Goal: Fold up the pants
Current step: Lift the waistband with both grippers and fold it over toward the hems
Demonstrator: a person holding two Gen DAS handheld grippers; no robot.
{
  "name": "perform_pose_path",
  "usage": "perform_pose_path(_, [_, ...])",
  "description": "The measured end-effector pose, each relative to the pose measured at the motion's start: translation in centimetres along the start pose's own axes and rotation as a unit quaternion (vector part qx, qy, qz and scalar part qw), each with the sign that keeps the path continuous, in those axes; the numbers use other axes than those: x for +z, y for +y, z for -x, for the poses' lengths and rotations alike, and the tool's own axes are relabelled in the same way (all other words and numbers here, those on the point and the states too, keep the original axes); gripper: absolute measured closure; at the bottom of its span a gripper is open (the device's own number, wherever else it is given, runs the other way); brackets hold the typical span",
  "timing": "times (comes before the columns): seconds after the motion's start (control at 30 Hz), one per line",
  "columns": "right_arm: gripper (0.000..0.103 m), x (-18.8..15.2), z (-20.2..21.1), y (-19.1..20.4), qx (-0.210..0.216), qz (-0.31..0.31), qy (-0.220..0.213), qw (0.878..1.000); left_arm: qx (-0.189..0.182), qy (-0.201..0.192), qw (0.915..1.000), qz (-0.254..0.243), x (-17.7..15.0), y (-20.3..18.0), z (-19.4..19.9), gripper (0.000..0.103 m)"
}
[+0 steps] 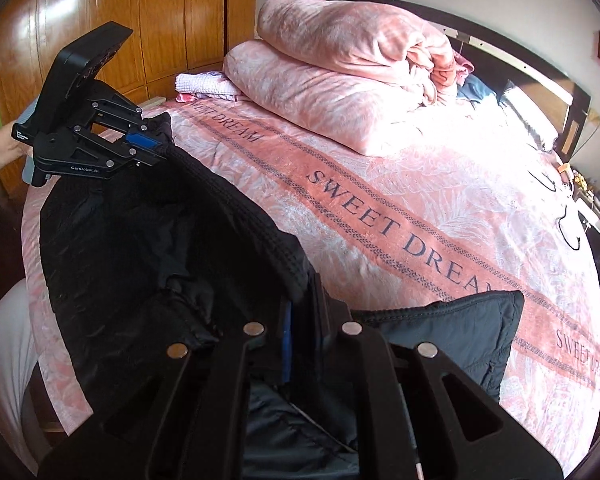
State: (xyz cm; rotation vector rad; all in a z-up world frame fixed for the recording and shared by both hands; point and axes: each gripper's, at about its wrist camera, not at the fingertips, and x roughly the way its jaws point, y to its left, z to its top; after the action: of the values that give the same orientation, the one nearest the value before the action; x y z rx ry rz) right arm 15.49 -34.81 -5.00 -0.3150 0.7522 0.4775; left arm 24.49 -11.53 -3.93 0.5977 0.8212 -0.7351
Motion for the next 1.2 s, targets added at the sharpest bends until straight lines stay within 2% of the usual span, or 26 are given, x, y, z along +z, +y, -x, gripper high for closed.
perform_pose_path(0.27, [0.095,-5.7,4.8,6.6,-0.007,-0.022,-0.002,1.0,0.017,-0.012,0.9997,0.012,-6.0,-6.1,5.6,0.092])
perform_pose_path(0.43, [0.095,-9.4,5.5,9.3,-0.001,-0.061,0.008,0.998,0.013,-0.011,0.9985,0.051,-9.9,-9.0,6.6,0.092])
perform_pose_path(0.67, [0.094,-13.6,4.5,11.5,0.007,-0.099,0.038,0.994,-0.003,-0.002,0.9946,0.104,-14.7,-12.2,5.7,0.091])
perform_pose_path(0.83, [0.093,-15.9,2.8,12.1,0.016,-0.115,0.07,0.991,-0.035,0.033,0.9864,0.157,-18.2,-13.7,3.4,0.088])
perform_pose_path(0.97, [0.09,-16.8,1.4,13.3,0.011,-0.1,0.099,0.99,-0.027,0.051,0.984,0.168,-20.0,-14.4,1.7,0.083])
perform_pose_path(1.03, [0.08,-16.9,1.3,13.6,0.011,-0.099,0.106,0.989,-0.031,0.045,0.9831,0.175,-20.1,-14.4,2.2,0.08])
perform_pose_path(1.07, [0.059,-17.0,1.6,13.6,0.024,-0.105,0.106,0.988,-0.036,0.043,0.9826,0.177,-20.1,-14.3,2.6,0.077])
perform_pose_path(1.1, [0.033,-17.0,2.0,13.6,0.044,-0.117,0.101,0.987,-0.043,0.043,0.9817,0.181,-20.1,-14.2,3.0,0.062])
perform_pose_path(1.13, [0.025,-16.9,2.6,13.6,0.061,-0.131,0.088,0.986,-0.046,0.044,0.9801,0.188,-20.1,-14.0,3.5,0.04])
perform_pose_path(1.17, [0.02,-16.7,3.6,13.7,0.058,-0.136,0.072,0.986,-0.043,0.037,0.9788,0.197,-20.1,-13.6,4.2,0.034])
perform_pose_path(1.2, [0.02,-16.5,4.5,13.9,0.044,-0.134,0.058,0.988,-0.044,0.023,0.9774,0.205,-20.1,-13.4,5.1,0.032])
